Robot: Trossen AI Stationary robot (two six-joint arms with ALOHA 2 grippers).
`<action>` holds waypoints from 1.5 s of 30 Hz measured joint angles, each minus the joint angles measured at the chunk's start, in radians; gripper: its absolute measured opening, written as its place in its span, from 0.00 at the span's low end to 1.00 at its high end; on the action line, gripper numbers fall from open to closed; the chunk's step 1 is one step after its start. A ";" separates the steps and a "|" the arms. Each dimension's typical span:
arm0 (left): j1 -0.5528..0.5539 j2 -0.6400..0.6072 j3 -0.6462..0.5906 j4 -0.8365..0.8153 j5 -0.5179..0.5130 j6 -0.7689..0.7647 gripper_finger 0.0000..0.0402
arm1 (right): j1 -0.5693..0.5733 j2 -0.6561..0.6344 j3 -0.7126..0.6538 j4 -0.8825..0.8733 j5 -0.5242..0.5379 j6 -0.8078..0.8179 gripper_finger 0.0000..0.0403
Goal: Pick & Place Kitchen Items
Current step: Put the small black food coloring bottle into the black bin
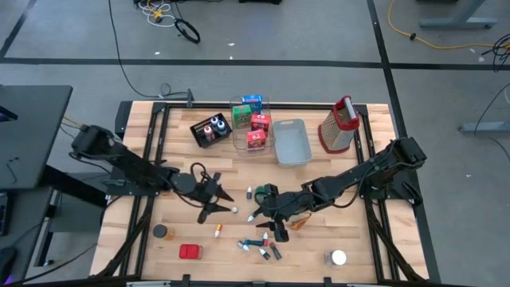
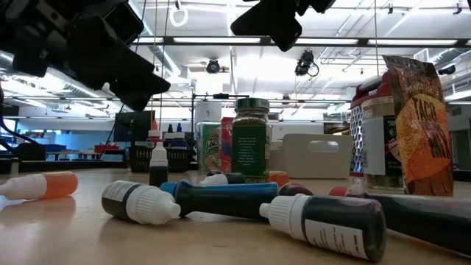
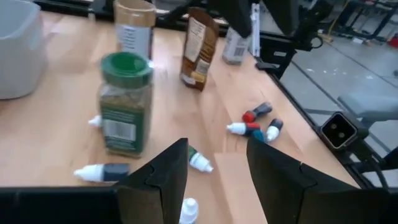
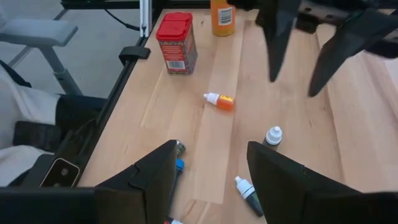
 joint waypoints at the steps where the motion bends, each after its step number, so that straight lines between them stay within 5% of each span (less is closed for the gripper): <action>1: -0.006 0.022 0.000 0.036 0.000 0.000 0.43 | 0.000 0.000 0.000 0.000 0.000 0.000 0.51; 7: -0.036 0.156 0.016 0.201 0.000 0.000 0.43 | 0.000 0.000 0.000 0.000 0.000 0.000 0.51; 15: -0.041 0.291 0.081 0.215 -0.015 0.001 0.43 | 0.000 0.000 0.000 -0.022 0.023 0.005 0.51; 34: -0.040 0.310 0.087 -0.005 -0.130 0.019 0.42 | 0.001 0.001 -0.001 -0.052 0.026 0.004 0.51; 45: -0.040 0.309 0.088 -0.014 -0.130 0.029 0.20 | 0.001 0.001 -0.001 -0.040 0.026 0.004 0.51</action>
